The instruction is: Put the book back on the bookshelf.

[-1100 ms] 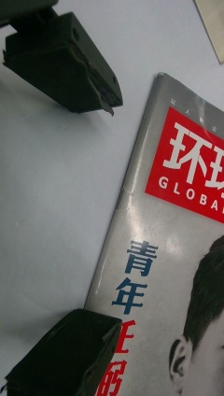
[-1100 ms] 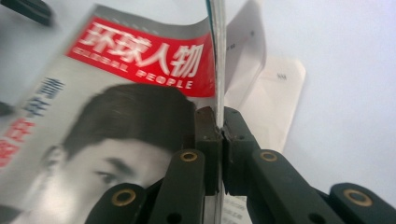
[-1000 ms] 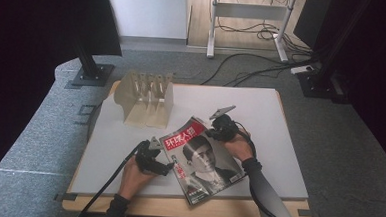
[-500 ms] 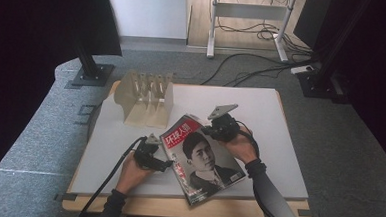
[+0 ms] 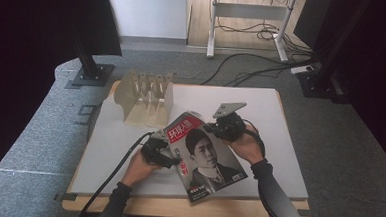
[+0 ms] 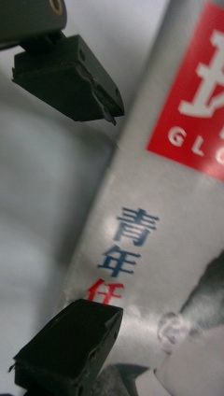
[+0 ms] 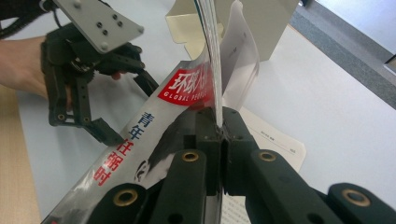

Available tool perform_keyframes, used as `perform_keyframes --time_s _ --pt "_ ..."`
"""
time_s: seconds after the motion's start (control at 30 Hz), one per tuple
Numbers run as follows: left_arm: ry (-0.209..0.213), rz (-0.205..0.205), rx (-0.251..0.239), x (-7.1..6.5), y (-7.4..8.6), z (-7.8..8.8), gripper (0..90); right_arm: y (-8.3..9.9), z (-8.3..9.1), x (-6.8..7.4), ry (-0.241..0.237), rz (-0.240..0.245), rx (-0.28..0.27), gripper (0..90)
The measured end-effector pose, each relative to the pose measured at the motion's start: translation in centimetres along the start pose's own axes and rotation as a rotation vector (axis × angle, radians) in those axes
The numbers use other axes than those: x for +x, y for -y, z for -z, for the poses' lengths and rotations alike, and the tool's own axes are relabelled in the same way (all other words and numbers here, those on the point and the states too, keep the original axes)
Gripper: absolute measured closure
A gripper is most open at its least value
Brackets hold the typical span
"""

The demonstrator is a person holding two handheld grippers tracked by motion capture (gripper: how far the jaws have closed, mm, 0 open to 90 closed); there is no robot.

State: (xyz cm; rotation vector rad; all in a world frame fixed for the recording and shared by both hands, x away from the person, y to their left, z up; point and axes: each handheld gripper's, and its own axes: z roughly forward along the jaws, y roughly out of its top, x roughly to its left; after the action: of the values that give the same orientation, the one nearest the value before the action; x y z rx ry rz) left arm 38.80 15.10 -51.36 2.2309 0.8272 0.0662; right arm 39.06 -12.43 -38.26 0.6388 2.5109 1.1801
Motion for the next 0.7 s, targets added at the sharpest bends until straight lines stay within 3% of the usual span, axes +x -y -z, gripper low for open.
perform_keyframes --time_s 0.13,0.3,0.43,0.6,0.7 --pt "0.022 0.009 -0.019 0.0 -0.5 0.0 7.0 0.1 0.1 -0.1 -0.004 -0.002 -0.008 86.4" --pt "-0.008 -0.014 -0.056 -0.5 -1.3 1.0 8.8 0.2 0.5 -0.5 -0.006 -0.020 -0.027 86.4" --pt "-0.023 -0.028 -0.118 -0.9 -2.1 2.2 14.4 0.2 0.8 -0.6 0.001 -0.026 -0.032 86.3" --pt "-0.079 -0.051 -0.118 -1.3 -3.0 2.9 19.9 0.1 0.9 -0.7 0.005 -0.027 -0.039 86.3" --pt "-0.115 -0.063 -0.093 -1.4 -3.3 3.0 25.7 0.0 0.9 -0.7 0.004 -0.029 -0.047 86.3"
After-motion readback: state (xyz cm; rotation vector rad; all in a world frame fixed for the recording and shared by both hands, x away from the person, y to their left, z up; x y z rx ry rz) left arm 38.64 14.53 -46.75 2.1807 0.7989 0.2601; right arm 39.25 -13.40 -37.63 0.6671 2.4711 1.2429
